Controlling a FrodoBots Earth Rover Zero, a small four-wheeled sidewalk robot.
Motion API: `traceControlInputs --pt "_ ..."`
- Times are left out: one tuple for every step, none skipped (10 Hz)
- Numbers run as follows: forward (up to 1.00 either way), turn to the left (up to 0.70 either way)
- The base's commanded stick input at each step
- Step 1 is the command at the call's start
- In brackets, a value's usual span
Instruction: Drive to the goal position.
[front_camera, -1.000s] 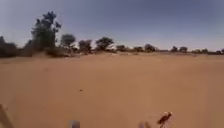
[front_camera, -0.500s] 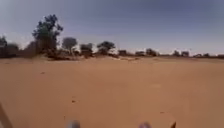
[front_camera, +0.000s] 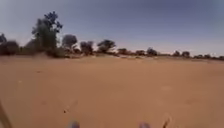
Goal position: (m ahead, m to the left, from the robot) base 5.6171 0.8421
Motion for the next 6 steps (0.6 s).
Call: traceControlInputs --pt "0.70 0.00" --pt "0.70 0.00" --pt "0.70 0.00" --pt "0.70 0.00" --pt "0.70 0.00" --pt "0.70 0.00"
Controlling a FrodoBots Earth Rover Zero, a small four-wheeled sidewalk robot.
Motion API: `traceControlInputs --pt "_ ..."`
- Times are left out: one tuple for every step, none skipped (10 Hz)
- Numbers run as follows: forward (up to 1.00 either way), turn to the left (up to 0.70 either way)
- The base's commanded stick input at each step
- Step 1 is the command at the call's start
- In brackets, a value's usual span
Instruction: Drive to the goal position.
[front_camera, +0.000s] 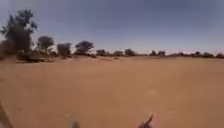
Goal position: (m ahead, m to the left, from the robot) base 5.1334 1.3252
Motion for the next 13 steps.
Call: traceControlInputs --pt "0.70 0.00" --pt "0.70 0.00" --pt "0.70 0.00" --pt "0.70 0.00" --pt "0.70 0.00" --pt "0.70 0.00" --pt "0.70 0.00" --pt "0.70 0.00" --pt "0.70 0.00" --pt "0.70 0.00" --pt "0.70 0.00" --pt "0.70 0.00" --pt "0.70 0.00"
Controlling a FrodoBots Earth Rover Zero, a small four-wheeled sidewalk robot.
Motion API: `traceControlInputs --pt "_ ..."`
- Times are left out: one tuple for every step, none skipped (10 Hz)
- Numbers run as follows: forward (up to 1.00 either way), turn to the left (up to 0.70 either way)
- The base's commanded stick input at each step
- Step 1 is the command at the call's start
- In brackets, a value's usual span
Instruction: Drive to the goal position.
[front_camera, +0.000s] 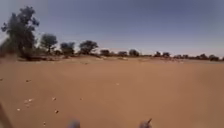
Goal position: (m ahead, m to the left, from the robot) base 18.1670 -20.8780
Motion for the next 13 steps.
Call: traceControlInputs --pt "0.70 0.00" --pt "0.70 0.00" --pt "0.70 0.00" --pt "0.70 0.00" --pt "0.70 0.00" --pt "0.70 0.00" --pt "0.70 0.00" --pt "0.70 0.00" --pt "0.70 0.00" --pt "0.70 0.00" --pt "0.70 0.00" --pt "0.70 0.00" --pt "0.70 0.00"
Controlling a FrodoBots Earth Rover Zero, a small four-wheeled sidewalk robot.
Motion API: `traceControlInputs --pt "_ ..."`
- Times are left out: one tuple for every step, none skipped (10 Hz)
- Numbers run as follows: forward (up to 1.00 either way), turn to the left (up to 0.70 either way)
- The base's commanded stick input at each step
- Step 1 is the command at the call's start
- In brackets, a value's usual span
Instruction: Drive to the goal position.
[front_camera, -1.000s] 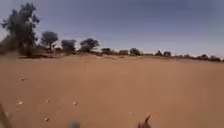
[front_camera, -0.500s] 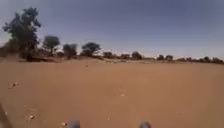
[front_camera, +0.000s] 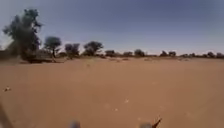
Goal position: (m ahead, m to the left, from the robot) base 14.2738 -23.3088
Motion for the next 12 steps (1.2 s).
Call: traceControlInputs --pt "0.70 0.00" --pt "0.70 0.00" --pt "0.70 0.00" --pt "0.70 0.00" --pt "0.70 0.00" --pt "0.70 0.00" --pt "0.70 0.00" --pt "0.70 0.00" --pt "0.70 0.00" --pt "0.70 0.00" --pt "0.70 0.00" --pt "0.70 0.00"
